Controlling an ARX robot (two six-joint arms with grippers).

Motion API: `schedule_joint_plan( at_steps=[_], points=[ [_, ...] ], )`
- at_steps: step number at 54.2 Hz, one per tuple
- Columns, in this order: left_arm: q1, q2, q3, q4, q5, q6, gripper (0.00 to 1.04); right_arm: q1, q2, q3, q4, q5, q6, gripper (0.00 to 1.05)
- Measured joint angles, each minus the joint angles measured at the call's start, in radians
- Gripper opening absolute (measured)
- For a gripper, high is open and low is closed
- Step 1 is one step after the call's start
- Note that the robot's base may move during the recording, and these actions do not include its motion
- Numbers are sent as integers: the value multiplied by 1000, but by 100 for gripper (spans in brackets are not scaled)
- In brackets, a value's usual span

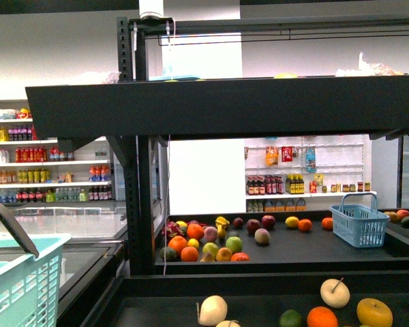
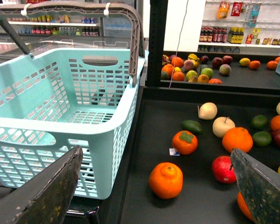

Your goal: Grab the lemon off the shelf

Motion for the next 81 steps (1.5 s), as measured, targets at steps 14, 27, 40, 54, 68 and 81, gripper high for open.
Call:
schedule_joint_plan(
  at_steps=[14, 27, 40, 54, 68, 81],
  points=[
    [0, 0, 0, 0, 0, 0, 97, 0, 0, 0, 0, 1, 0, 102],
    [-48, 191, 79, -79, 55, -218, 97, 0, 0, 0, 0, 1, 0, 102],
    [126, 594, 360, 145, 285, -474, 97, 0, 0, 0, 0, 1, 0, 102],
    [414, 1011, 619, 210, 489, -878, 97, 0, 0, 0, 0, 1, 0, 102],
    [473, 1359, 779, 420, 584, -1186, 97, 0, 0, 0, 0, 1, 0, 102],
    [437, 1522, 857, 595, 599, -1312, 97, 0, 0, 0, 0, 0, 0, 102]
  ],
)
